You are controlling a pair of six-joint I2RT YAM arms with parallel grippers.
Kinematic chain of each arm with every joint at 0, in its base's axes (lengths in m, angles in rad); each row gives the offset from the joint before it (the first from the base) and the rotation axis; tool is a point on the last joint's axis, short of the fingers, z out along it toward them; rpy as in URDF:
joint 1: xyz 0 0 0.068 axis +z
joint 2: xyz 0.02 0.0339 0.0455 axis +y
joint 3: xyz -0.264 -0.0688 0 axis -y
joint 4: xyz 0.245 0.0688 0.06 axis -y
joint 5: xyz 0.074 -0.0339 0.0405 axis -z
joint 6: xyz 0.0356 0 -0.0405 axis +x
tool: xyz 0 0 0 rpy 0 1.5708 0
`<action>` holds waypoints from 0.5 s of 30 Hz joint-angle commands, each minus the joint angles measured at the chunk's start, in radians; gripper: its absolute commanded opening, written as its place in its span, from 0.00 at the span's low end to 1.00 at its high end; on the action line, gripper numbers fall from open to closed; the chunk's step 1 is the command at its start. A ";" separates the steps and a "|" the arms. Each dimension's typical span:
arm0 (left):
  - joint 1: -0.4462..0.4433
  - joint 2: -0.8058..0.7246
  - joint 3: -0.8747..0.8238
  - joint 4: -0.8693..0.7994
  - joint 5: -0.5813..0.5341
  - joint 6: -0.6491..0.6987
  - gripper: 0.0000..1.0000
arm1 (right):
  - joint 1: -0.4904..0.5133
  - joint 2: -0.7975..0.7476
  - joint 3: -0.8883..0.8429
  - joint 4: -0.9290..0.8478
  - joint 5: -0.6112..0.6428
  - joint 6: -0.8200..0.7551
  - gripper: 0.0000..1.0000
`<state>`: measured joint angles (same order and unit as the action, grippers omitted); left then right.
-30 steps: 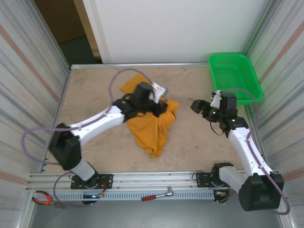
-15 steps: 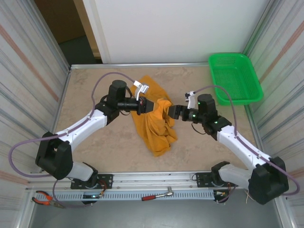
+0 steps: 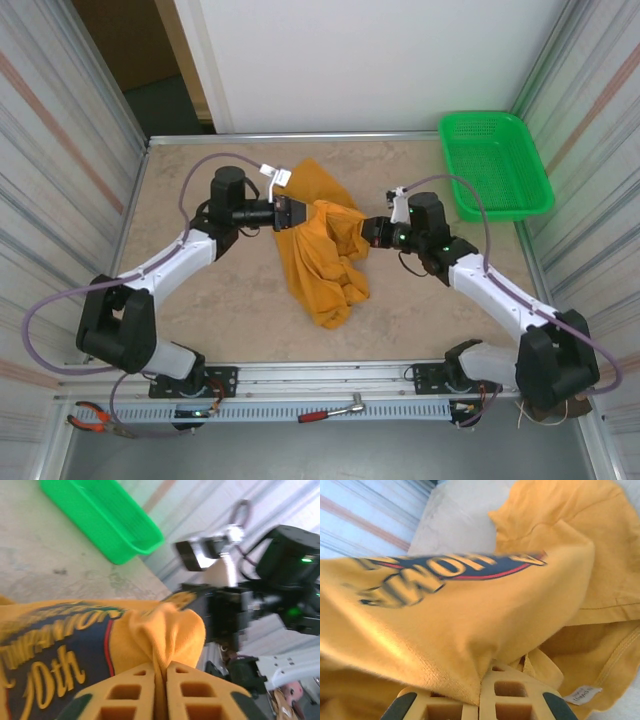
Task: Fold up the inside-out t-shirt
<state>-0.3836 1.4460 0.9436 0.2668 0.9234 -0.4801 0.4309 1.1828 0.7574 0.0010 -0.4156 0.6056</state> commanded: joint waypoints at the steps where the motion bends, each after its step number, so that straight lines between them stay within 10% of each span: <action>1: 0.059 0.035 -0.027 0.095 -0.032 -0.062 0.36 | -0.015 -0.097 0.047 -0.061 -0.008 -0.029 0.00; 8: 0.061 -0.020 -0.085 0.067 -0.224 -0.096 0.67 | -0.011 -0.116 0.101 -0.113 -0.023 -0.018 0.00; 15: -0.527 -0.307 -0.232 -0.077 -1.138 0.123 0.73 | 0.039 -0.104 0.185 -0.173 0.014 -0.028 0.00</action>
<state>-0.7204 1.2259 0.7521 0.2264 0.2691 -0.4770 0.4500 1.0801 0.8745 -0.1459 -0.4145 0.5945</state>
